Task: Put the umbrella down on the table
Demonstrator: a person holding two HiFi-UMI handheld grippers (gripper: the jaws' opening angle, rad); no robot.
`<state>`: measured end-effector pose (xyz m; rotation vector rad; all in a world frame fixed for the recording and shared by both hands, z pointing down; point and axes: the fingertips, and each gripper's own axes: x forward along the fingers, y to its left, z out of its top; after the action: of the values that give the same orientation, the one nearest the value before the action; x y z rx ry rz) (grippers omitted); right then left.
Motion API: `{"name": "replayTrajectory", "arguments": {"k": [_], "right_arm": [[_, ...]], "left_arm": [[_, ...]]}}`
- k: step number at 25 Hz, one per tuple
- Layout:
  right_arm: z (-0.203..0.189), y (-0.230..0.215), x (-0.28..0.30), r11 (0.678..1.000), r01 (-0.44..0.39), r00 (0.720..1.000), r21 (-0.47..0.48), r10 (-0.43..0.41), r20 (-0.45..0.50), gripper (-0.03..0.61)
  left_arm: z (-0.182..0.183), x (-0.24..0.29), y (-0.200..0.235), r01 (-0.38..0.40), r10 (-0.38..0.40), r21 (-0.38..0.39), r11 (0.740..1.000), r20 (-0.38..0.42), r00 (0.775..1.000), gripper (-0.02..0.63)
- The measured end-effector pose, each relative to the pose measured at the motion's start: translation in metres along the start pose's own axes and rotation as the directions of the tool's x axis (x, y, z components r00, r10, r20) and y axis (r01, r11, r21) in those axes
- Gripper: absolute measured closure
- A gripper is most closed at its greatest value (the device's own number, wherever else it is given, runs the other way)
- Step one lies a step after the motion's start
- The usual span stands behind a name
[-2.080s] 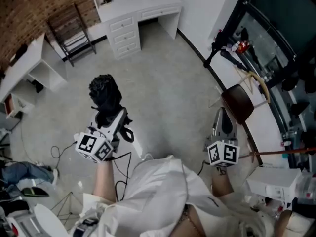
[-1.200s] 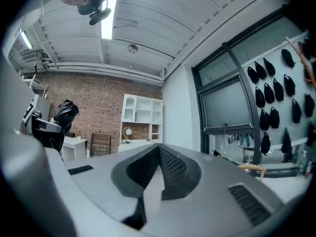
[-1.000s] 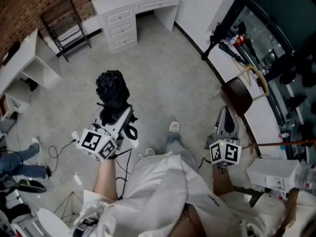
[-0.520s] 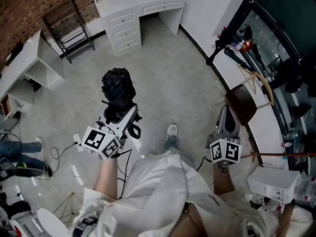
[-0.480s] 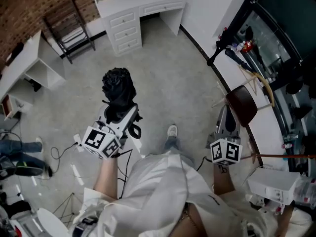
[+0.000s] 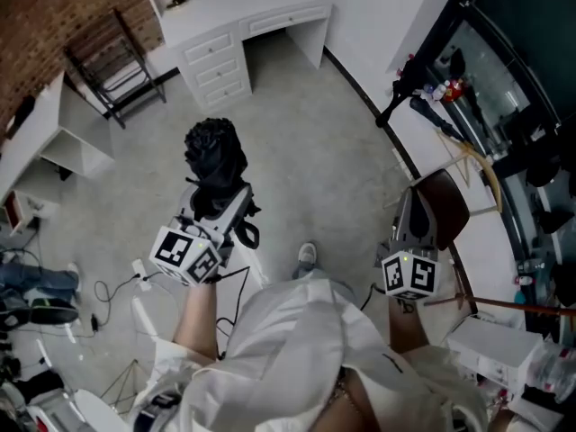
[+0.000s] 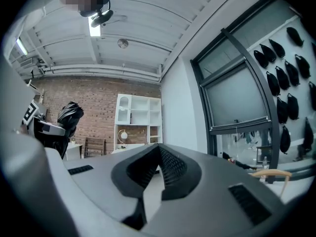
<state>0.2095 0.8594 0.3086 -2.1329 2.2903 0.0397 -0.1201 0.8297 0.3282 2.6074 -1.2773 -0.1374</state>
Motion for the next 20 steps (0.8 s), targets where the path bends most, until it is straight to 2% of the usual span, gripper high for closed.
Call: {"name": "replayTrajectory", "arguments": {"k": [8,13,20], "right_arm": [[-0.003,-0.057,0.089,0.999,-0.046,0.999,0.016,0.046,-0.009,0.560],[-0.004,-0.073,0.122,0.996,-0.090,0.996,0.017,0.090,0.003,0.560],[-0.006,-0.098,0.153,0.997,-0.078,0.997,0.024,0.078,0.004,0.560]], "left_arm": [[0.011,0.097,0.001,-0.027,0.027,0.006,1.000,0.003,1.000,0.342],[0.013,0.125,0.004,-0.061,0.061,0.001,0.998,0.021,0.998,0.342],[0.015,0.155,0.015,-0.080,0.080,-0.004,0.997,0.015,0.997,0.342]]}}
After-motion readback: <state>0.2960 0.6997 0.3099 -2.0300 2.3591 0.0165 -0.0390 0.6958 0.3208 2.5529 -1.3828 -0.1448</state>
